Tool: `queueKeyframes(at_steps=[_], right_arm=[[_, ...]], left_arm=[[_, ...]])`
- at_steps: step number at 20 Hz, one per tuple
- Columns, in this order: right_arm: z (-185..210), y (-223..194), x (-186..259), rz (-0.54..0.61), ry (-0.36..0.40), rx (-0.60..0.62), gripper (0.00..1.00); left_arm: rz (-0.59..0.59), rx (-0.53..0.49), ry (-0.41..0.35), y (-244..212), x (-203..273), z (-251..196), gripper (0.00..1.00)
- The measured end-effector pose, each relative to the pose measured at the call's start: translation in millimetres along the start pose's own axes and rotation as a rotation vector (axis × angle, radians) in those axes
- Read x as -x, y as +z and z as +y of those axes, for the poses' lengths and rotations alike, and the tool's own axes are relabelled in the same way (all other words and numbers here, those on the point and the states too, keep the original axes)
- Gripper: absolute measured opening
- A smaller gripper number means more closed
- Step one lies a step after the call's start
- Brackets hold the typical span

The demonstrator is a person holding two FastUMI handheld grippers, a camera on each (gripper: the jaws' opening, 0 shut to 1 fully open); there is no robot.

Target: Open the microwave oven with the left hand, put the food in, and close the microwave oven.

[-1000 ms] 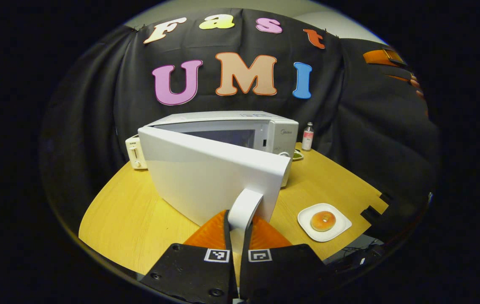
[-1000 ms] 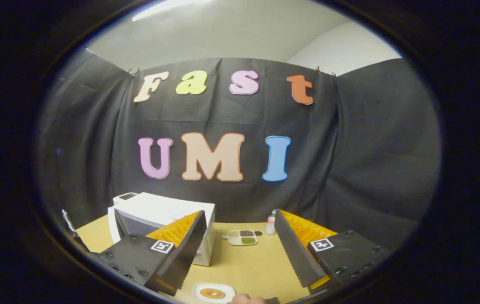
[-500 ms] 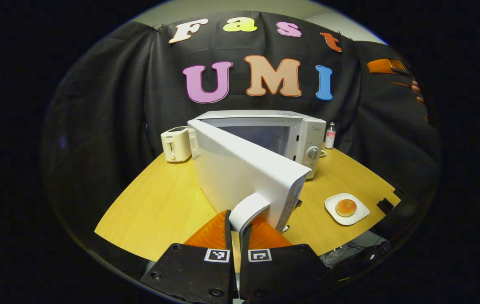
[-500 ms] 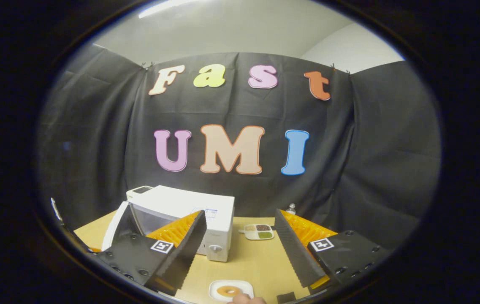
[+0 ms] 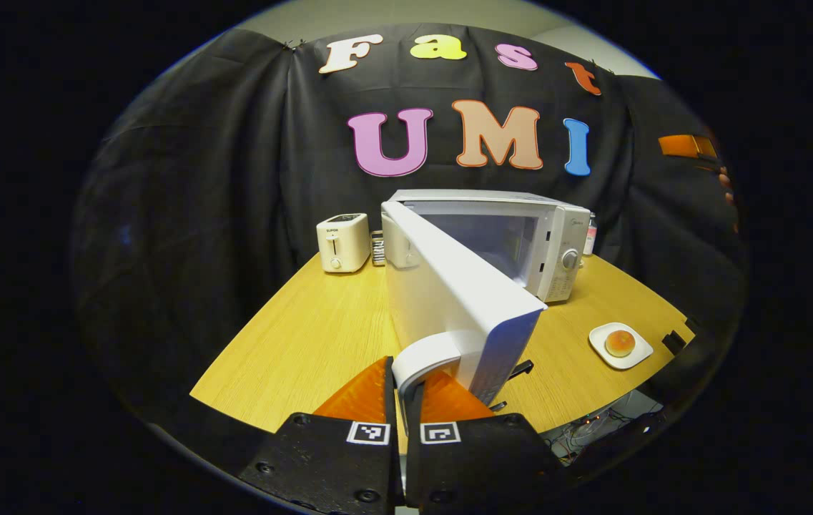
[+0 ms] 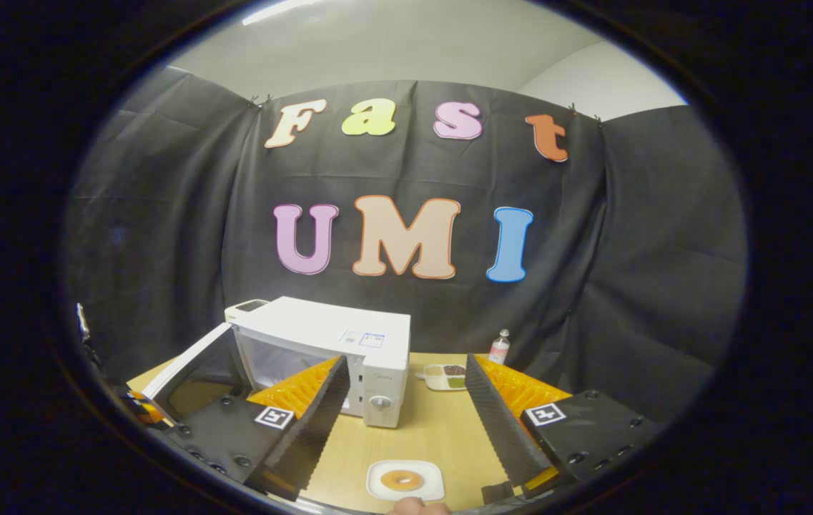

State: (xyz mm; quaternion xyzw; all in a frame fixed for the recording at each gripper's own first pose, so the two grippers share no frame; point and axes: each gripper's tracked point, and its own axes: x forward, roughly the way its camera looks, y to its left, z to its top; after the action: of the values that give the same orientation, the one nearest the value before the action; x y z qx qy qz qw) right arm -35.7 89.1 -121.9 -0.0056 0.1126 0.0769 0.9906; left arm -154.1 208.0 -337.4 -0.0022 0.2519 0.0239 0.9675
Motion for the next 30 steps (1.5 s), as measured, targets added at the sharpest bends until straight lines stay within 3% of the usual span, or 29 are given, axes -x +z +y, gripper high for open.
queueKeyframes(at_steps=[10,13,18,19,22,23,24,27,30], right_arm=[[-3,-21,-3,0.017,0.027,0.073,0.97],[-4,-29,-3,0.029,0.026,0.073,0.97],[-6,-44,-9,0.055,0.030,0.077,0.97],[-6,-48,-10,0.063,0.035,0.076,0.97],[-9,-63,-13,0.093,0.038,0.076,0.97],[-9,-67,-13,0.101,0.042,0.064,0.97],[-5,-70,-14,0.103,0.062,0.043,0.98],[-2,-87,-19,0.112,0.086,0.002,0.98],[-2,-124,-23,0.164,0.087,-0.034,0.97]], left_arm=[[-0.031,0.027,0.015,4,2,1,0.01],[-0.029,0.094,-0.002,4,8,2,0.03],[-0.026,0.118,0.065,4,26,20,0.47],[-0.025,0.117,0.055,8,30,19,0.70],[-0.049,0.055,0.073,25,51,23,0.83],[-0.062,0.017,0.090,31,57,28,0.95],[-0.071,-0.031,0.108,39,64,28,0.99],[-0.127,-0.162,0.141,73,80,28,0.99],[-0.214,-0.122,0.124,113,92,9,0.98]])
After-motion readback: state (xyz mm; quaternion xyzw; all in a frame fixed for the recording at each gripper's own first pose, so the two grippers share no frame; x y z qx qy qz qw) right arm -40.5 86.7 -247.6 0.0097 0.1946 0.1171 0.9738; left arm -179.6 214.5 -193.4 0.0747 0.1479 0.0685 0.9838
